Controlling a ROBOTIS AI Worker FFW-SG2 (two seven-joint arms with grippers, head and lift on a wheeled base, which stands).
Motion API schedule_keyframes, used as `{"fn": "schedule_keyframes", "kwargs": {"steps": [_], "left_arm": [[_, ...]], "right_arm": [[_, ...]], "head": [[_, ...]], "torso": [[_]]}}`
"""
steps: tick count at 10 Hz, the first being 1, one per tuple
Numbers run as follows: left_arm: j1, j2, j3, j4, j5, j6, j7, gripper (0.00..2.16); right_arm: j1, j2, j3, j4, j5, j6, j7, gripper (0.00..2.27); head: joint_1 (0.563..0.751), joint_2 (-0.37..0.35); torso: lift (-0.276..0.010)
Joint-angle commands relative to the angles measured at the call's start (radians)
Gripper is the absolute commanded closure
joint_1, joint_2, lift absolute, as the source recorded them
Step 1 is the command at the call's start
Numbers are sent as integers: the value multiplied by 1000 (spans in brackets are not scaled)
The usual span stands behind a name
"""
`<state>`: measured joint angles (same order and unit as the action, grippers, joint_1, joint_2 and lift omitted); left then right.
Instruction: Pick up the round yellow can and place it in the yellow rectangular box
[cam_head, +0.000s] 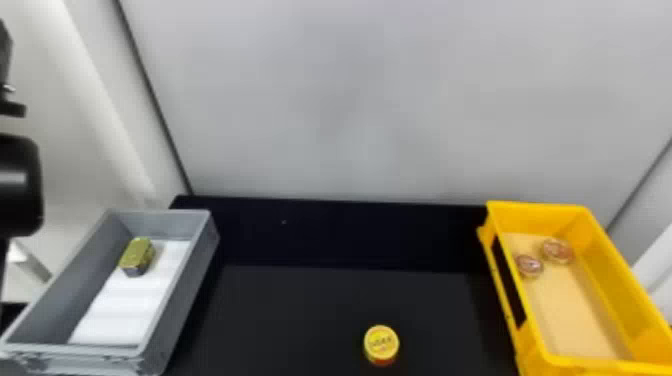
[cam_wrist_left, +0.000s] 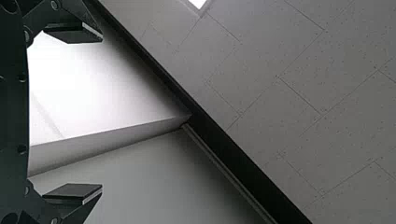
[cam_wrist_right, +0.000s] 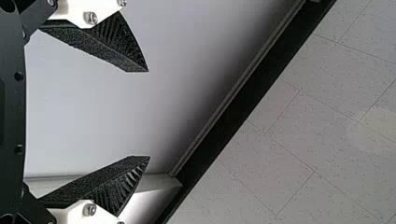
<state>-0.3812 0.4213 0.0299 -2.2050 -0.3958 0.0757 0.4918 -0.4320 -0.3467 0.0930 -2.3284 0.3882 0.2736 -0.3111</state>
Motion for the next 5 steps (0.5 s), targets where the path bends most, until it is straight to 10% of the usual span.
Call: {"fn": "schedule_keyframes", "kwargs": {"steps": [1, 5], "left_arm": [[1, -16, -1, 21, 0, -22, 2, 142], [-10, -13, -4, 36, 0, -25, 7, 142]], "right_arm": [[-1, -6, 4, 4, -3, 1, 3, 131], [22, 6, -6, 29, -9, -36, -3, 131]], "head": [[663, 54], [663, 54]], "torso": [[-10], [-10]]}}
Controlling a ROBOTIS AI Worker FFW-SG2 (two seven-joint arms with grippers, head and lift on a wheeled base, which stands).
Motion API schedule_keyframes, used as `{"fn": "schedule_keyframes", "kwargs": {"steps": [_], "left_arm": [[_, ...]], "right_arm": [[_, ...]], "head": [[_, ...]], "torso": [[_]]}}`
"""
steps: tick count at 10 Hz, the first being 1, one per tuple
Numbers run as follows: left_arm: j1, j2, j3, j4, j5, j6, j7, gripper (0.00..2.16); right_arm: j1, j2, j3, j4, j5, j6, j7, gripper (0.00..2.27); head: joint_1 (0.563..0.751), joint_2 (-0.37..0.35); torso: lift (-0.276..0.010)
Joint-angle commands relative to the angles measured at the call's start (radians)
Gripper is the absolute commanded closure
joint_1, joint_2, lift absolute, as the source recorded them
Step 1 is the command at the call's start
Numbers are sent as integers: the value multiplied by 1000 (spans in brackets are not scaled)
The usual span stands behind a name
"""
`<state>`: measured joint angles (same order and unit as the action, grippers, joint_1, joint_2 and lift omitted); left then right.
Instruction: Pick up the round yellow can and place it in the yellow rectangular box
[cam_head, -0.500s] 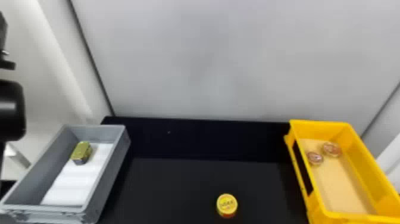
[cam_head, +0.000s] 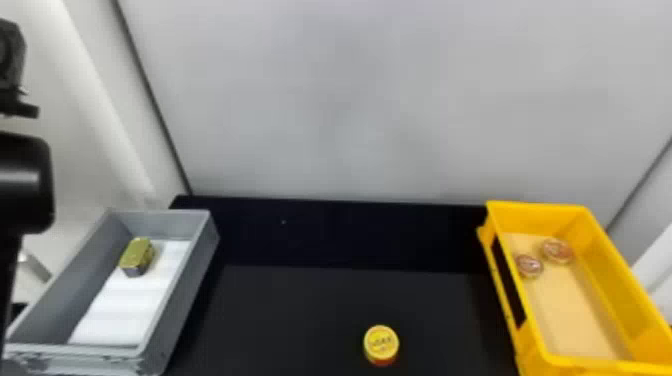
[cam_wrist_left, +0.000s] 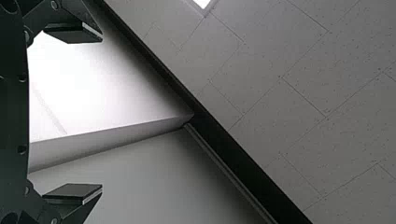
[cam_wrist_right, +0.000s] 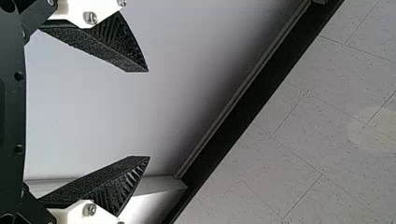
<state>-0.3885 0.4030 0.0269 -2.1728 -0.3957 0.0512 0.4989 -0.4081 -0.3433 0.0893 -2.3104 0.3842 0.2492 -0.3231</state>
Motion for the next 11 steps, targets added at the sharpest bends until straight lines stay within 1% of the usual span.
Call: {"fn": "schedule_keyframes", "kwargs": {"steps": [1, 2, 3, 4, 5, 6, 7, 8, 9, 10, 11], "left_arm": [[-1, 4, -1, 4, 0, -1, 0, 142], [0, 2, 1, 4, 0, -1, 0, 142], [0, 4, -1, 4, 0, 2, 0, 142], [2, 1, -1, 4, 0, 10, 0, 142], [4, -12, -1, 4, 2, 15, -3, 142], [4, -24, 1, 2, 3, 24, -8, 142], [5, -33, 2, -1, 8, 35, -11, 142], [4, -53, 5, -5, 9, 49, -23, 142], [4, -81, 15, -9, 11, 50, -29, 142], [7, -118, 24, -10, 11, 53, -31, 142], [5, -147, 31, -10, 11, 58, -49, 142]], "right_arm": [[-17, -3, -13, -3, -76, 64, 32, 131], [-31, -2, -17, -23, -146, 194, 32, 131], [-58, 6, -20, -47, -192, 360, 44, 133], [-123, 40, -19, -66, -191, 601, 122, 139], [-170, 76, -48, -58, -185, 771, 242, 142], [-179, 92, -80, -34, -200, 860, 332, 145], [-173, 89, -106, 8, -304, 929, 338, 150], [-158, 73, -126, 65, -423, 956, 341, 153], [-138, 56, -129, 121, -505, 972, 343, 156], [-112, 44, -109, 174, -522, 985, 351, 159], [-90, 49, -106, 227, -545, 985, 381, 167]], "head": [[663, 54], [663, 54], [663, 54], [663, 54], [663, 54], [663, 54], [663, 54], [663, 54], [663, 54], [663, 54], [663, 54]], "torso": [[-10], [-10], [-10], [-10], [-10], [-10], [-10], [-10], [-10], [-10], [-10]]}}
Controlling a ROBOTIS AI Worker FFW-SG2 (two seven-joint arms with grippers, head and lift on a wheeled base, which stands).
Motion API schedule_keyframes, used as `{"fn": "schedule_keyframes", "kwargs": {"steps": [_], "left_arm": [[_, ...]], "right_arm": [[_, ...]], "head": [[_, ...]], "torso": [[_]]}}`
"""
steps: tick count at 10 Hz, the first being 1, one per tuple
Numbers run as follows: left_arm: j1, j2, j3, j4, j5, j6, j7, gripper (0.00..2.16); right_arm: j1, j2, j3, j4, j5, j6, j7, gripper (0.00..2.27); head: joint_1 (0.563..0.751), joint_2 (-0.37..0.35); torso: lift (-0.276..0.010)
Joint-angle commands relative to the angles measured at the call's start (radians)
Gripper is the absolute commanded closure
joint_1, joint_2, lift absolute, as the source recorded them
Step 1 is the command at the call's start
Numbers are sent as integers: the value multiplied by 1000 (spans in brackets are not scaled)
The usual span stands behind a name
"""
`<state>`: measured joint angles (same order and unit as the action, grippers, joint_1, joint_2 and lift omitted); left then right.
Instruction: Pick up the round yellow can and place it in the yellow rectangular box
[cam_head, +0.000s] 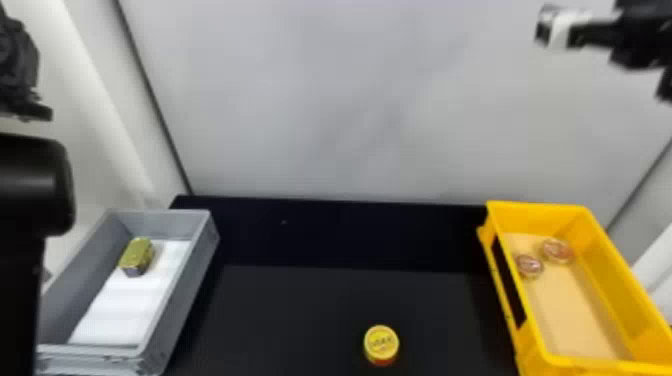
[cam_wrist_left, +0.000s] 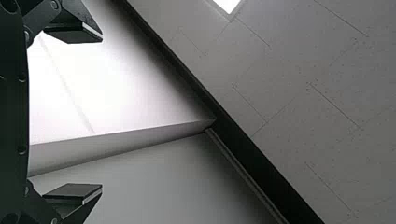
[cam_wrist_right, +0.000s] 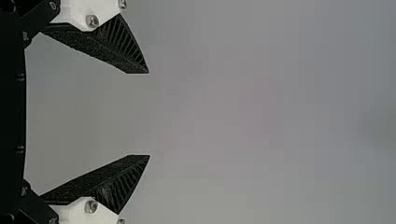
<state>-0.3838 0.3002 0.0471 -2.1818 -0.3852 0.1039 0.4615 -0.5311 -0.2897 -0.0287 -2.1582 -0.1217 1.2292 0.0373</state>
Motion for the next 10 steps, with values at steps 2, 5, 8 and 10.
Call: {"fn": "schedule_keyframes", "kwargs": {"steps": [2, 5, 8, 10], "left_arm": [[3, -82, -1, -13, -18, 43, -24, 144], [19, -122, -1, -33, -21, 62, -27, 154], [28, -138, -6, -50, -21, 74, -29, 154], [29, -145, -7, -50, -20, 76, -29, 154]], "right_arm": [[74, -2, 33, 130, -39, 3, 64, 173], [123, -2, 87, 215, -9, 2, 181, 174], [164, 18, 139, 270, 123, 0, 326, 174], [186, 23, 178, 320, 174, -6, 403, 174]], "head": [[663, 54], [663, 54], [663, 54], [663, 54]], "torso": [[-10], [-10], [-10], [-10]]}}
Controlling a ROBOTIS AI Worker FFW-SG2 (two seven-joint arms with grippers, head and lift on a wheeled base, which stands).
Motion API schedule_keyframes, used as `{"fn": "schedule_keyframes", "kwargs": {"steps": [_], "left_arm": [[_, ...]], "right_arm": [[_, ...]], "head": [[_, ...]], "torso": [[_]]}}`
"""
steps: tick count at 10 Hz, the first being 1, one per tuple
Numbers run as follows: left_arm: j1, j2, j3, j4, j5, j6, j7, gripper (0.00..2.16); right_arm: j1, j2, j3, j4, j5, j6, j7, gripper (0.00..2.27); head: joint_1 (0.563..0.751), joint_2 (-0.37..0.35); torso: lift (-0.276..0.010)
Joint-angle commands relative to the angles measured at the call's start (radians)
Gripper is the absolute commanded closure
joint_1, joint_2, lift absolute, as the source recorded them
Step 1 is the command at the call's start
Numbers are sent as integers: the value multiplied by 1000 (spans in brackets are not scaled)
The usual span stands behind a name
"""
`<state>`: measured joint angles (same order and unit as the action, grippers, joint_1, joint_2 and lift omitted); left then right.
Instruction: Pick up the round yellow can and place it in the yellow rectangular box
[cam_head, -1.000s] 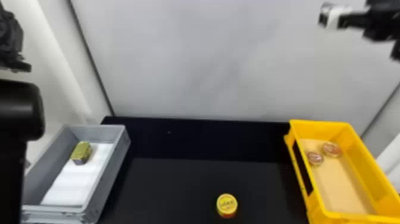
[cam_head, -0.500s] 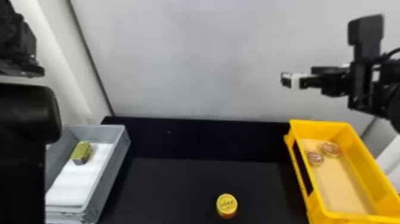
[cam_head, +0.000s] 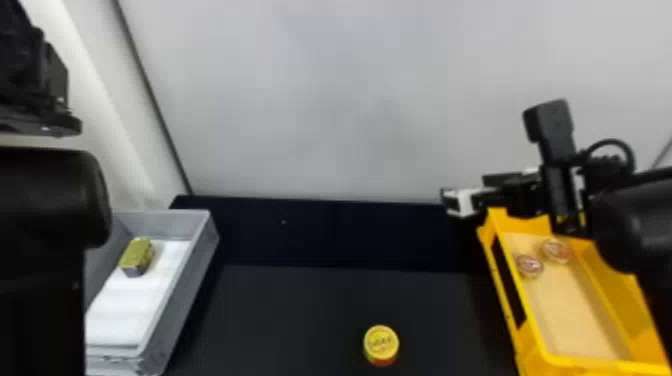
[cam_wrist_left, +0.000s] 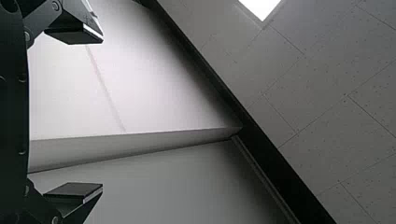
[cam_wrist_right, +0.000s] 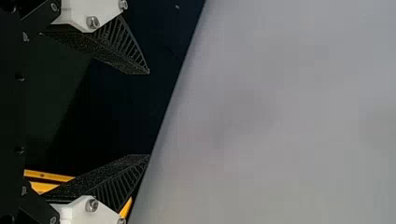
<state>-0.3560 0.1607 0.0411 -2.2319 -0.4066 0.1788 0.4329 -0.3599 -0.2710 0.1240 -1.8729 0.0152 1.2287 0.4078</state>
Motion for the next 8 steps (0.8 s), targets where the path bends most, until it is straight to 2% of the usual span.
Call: {"fn": "schedule_keyframes", "kwargs": {"steps": [1, 2, 3, 4, 5, 8], "left_arm": [[2, -7, -4, 0, 3, 4, 0, 154], [-1, -9, -10, 0, 3, 4, -2, 154], [-3, -12, -10, 0, 5, 4, -2, 154], [-5, -15, -10, 0, 5, 5, -2, 154], [-5, -16, -12, 0, 5, 5, -2, 154], [-11, -23, -26, 6, 6, 7, -2, 154]], "right_arm": [[19, 18, 39, 78, 103, -27, 128, 177], [25, 41, 46, 113, 223, -53, 254, 174], [41, 72, 45, 130, 355, -78, 343, 163], [64, 107, 37, 149, 477, -119, 413, 159], [82, 141, 34, 182, 556, -162, 465, 160], [85, 181, 57, 301, 589, -332, 587, 160]], "head": [[663, 54], [663, 54], [663, 54], [663, 54], [663, 54], [663, 54]], "torso": [[-10], [-10], [-10], [-10], [-10], [-10]]}}
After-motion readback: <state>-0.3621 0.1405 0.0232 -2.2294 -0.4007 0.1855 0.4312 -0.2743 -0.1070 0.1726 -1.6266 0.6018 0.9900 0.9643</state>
